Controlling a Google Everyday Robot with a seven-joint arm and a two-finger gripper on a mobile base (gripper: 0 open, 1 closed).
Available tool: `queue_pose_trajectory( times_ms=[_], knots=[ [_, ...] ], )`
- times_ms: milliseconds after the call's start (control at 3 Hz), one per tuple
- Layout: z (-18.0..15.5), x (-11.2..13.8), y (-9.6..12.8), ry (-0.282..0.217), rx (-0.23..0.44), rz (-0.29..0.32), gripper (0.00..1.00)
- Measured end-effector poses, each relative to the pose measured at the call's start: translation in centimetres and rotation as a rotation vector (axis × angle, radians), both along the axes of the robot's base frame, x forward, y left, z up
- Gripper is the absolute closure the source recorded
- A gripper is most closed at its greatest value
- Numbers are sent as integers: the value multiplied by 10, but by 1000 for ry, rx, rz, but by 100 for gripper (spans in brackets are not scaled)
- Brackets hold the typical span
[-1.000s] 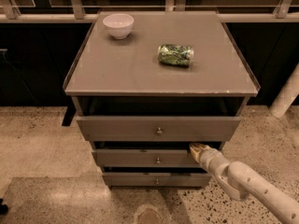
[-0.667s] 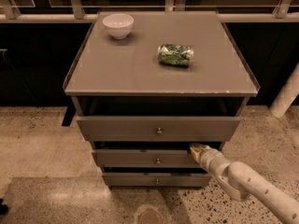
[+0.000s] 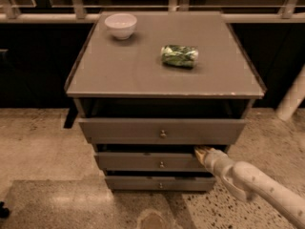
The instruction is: Open middle drawer
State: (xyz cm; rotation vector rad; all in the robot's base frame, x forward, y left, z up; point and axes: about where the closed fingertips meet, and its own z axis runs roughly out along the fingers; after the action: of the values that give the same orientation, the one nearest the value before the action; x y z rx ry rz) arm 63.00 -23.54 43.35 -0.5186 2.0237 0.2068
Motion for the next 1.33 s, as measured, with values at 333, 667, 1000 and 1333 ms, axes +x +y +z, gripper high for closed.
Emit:
queue_pose_trajectory(
  times_ms=[333, 667, 1000, 1333],
  knots=[
    [3, 0, 0, 0, 0, 0, 100],
    [5, -22, 43, 122, 60, 73, 100],
    [5, -20, 44, 125, 61, 74, 100],
    [-4, -32, 40, 200, 47, 88, 100]
  ],
)
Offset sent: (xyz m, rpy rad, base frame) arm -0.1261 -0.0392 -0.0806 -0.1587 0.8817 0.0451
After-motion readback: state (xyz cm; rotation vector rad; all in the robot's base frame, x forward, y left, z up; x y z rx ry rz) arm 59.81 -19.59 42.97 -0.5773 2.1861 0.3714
